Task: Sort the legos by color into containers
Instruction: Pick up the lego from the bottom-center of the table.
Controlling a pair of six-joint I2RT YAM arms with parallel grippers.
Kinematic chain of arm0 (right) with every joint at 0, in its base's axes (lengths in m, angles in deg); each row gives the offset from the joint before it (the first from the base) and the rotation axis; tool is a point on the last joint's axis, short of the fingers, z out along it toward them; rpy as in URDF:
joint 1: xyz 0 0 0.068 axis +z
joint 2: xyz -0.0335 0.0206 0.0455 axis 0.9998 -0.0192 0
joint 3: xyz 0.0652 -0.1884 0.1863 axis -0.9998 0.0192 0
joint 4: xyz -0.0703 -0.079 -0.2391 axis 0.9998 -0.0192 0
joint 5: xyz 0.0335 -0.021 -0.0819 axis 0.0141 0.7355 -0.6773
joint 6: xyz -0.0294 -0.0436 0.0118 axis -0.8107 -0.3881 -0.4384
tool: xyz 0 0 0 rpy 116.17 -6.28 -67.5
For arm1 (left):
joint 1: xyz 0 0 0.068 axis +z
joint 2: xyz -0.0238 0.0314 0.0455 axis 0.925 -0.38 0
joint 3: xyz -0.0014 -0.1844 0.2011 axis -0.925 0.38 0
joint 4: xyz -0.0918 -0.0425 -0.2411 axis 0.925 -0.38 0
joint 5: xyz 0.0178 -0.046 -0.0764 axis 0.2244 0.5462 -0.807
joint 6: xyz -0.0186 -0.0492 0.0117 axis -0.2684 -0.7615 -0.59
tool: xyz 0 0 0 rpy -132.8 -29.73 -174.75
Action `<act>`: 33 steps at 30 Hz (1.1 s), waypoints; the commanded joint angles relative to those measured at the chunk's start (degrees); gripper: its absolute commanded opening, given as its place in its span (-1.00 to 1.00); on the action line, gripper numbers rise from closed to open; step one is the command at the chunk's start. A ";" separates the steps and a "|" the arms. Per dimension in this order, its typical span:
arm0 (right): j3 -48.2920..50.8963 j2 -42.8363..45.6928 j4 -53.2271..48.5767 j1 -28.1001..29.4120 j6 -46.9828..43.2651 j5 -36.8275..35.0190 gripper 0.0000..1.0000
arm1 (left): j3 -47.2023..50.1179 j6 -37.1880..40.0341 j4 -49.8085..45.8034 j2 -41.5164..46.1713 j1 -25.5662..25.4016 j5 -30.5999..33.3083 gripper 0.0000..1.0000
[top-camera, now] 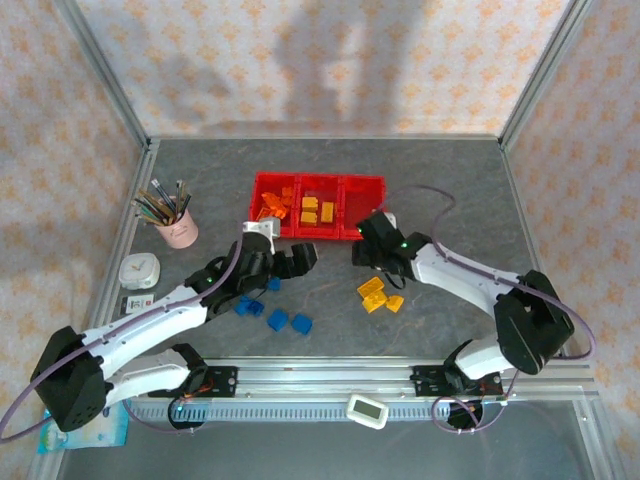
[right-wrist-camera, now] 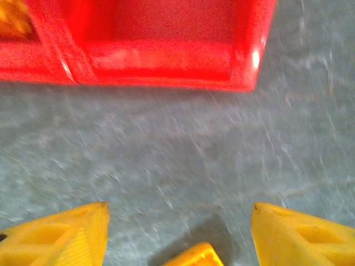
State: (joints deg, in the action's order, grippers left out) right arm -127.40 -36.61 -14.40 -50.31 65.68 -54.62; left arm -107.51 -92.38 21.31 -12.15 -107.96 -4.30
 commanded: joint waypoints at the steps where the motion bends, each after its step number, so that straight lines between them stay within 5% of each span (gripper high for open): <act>1: 2.98 2.26 0.11 0.72 2.52 0.45 0.40 | 0.60 -1.77 3.38 -1.18 -1.07 1.38 0.98; 8: 5.05 -0.40 1.98 3.00 -2.26 1.92 0.63 | 1.91 -2.87 4.38 -1.23 -2.15 2.61 0.98; 18: 3.23 -7.26 2.36 5.25 -4.36 0.67 0.70 | 3.31 -3.44 3.50 -0.39 -2.23 4.09 0.98; 33: 3.20 -9.09 0.80 7.73 -2.70 -4.07 0.39 | 2.64 -2.91 2.51 -0.82 -2.24 4.79 0.98</act>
State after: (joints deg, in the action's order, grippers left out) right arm -123.09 -44.98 -12.26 -42.70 62.43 -54.81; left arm -104.47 -95.39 23.87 -13.37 -109.69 -1.22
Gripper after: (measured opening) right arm 0.708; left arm 0.992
